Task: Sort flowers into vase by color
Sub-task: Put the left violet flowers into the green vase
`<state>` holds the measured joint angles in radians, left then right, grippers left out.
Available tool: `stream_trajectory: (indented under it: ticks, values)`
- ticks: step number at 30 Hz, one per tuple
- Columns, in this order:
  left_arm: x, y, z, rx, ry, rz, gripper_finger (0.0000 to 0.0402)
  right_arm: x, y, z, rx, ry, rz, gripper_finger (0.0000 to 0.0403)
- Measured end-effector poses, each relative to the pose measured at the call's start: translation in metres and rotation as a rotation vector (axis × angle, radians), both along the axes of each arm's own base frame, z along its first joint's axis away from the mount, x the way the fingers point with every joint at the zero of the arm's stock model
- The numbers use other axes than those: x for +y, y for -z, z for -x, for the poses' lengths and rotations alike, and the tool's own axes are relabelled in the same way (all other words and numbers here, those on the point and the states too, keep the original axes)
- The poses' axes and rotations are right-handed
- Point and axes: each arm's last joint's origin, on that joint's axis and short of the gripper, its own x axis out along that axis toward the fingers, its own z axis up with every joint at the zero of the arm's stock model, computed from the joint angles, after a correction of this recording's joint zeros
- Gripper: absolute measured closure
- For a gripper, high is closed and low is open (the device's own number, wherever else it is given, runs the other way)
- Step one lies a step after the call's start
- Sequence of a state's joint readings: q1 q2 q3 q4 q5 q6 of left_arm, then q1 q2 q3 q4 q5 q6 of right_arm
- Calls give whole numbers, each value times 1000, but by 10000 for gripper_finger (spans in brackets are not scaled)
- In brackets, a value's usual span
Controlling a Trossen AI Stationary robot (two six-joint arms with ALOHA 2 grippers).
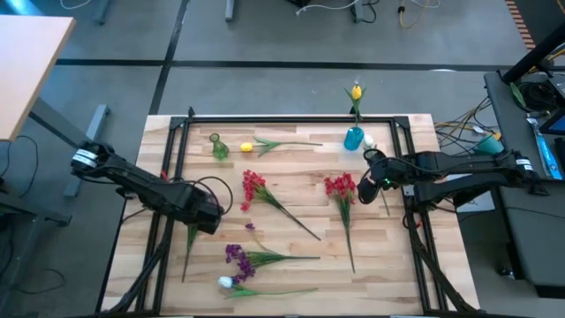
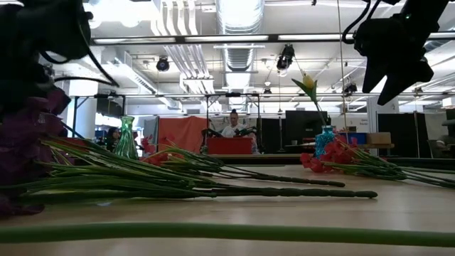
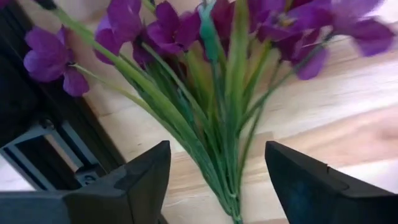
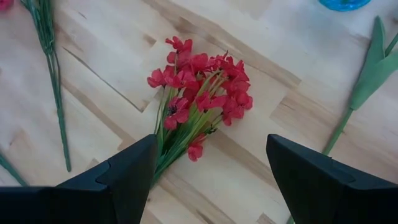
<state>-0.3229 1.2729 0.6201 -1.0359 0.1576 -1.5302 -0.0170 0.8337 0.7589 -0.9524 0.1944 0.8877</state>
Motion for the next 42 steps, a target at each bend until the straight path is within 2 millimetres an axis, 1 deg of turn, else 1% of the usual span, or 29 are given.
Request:
stream_trajectory:
  ticks: [8,12,18,21,27,29,32,35,38,42]
  values:
    - [-6,16,-5,97,45,3,151,0,0,0,2,-8,4,110]
    - [-9,22,-10,73,62,21,169,0,0,0,3,-10,5,110]
    - [-10,26,-15,61,73,33,233,0,0,0,5,-15,7,110]
    - [-11,26,-16,49,83,39,276,0,0,0,6,-19,9,110]
    - [-10,23,-17,32,111,35,376,0,0,0,8,-30,15,110]
    - [-12,19,-20,15,127,43,393,0,0,0,9,-31,16,110]
    - [-14,9,-26,-13,167,56,390,0,0,0,8,-31,16,110]
    - [-18,-11,-40,-81,226,74,395,0,0,0,9,-31,16,110]
    - [-21,-39,-53,-153,299,34,398,0,0,0,10,-34,27,110]
    - [-20,-83,-66,-222,400,-123,397,-1,0,0,13,-40,38,110]
